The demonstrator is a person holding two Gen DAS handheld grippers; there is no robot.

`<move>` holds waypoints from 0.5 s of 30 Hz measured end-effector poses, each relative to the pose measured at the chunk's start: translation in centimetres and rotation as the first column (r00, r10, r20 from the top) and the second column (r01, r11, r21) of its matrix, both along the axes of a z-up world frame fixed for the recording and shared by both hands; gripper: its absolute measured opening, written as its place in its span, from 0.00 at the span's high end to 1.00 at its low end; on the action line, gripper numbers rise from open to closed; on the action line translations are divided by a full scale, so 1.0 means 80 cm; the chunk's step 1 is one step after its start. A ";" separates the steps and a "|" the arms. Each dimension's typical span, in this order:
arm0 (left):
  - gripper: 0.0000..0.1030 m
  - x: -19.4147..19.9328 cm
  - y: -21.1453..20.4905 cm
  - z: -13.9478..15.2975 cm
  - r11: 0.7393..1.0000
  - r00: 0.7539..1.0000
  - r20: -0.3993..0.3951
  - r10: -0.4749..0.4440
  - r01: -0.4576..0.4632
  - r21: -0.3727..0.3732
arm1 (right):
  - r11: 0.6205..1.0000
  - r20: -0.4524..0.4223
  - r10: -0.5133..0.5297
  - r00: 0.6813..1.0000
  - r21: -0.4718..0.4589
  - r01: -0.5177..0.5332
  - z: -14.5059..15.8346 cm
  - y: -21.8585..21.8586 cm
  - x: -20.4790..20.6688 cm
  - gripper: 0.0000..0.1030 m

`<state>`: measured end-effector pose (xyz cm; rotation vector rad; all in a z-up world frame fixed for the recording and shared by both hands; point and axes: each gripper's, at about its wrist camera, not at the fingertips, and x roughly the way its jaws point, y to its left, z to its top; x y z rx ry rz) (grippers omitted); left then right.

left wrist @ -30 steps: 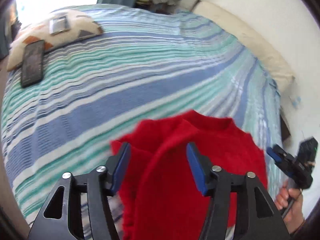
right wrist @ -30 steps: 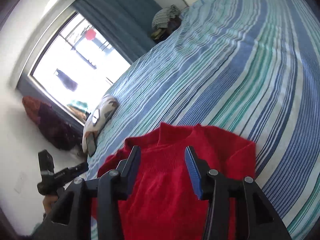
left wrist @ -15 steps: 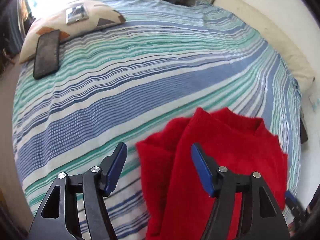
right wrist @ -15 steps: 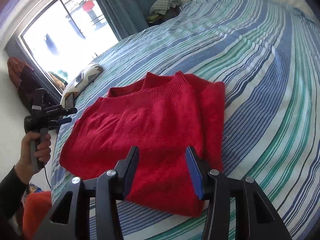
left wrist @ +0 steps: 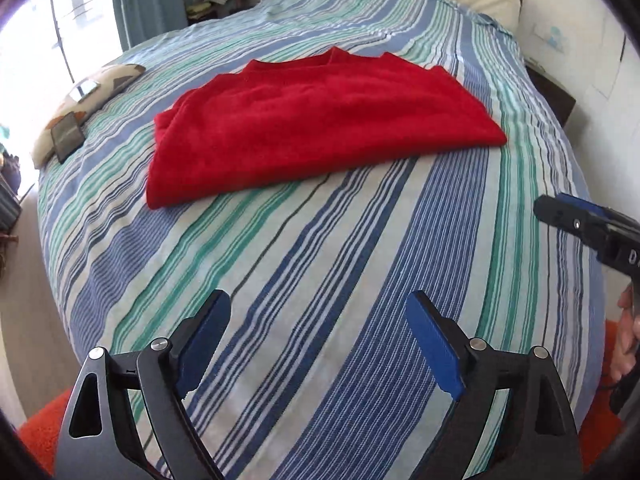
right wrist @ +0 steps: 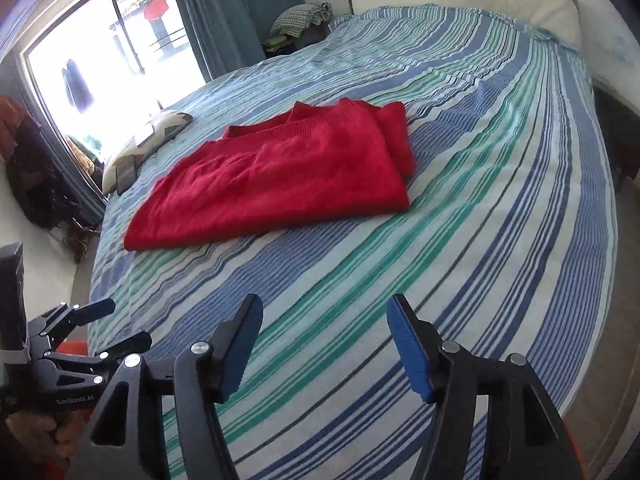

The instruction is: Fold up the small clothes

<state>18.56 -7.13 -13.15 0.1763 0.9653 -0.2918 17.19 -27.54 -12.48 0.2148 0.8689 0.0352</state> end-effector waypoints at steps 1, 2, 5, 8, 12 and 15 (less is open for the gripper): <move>0.10 0.006 -0.006 -0.010 1.000 1.000 -0.006 -0.001 0.001 0.031 | 0.999 -0.027 -0.017 0.999 -0.028 0.017 -0.014 0.008 -0.006 0.32; 0.09 0.006 -0.010 -0.024 0.998 1.000 -0.018 -0.004 0.005 0.064 | 0.998 -0.058 -0.032 0.998 -0.058 0.028 -0.032 0.014 -0.010 0.32; 0.00 0.001 -0.001 -0.043 0.999 0.999 0.035 0.013 -0.014 0.033 | 0.989 0.024 -0.028 0.999 -0.148 0.031 -0.058 0.031 -0.028 0.26; 0.00 0.009 0.010 -0.047 0.999 1.000 0.002 0.028 -0.028 -0.022 | 0.991 0.039 -0.012 0.999 -0.134 0.017 -0.065 0.027 -0.024 0.21; 0.00 0.005 0.008 -0.049 1.000 0.999 0.043 0.027 -0.026 -0.010 | 0.991 0.048 -0.001 0.999 -0.135 0.008 -0.065 0.026 -0.025 0.19; 0.00 0.001 0.006 -0.052 1.000 0.998 0.053 0.028 -0.027 -0.012 | 0.991 0.054 0.004 0.999 -0.134 0.003 -0.067 0.027 -0.027 0.19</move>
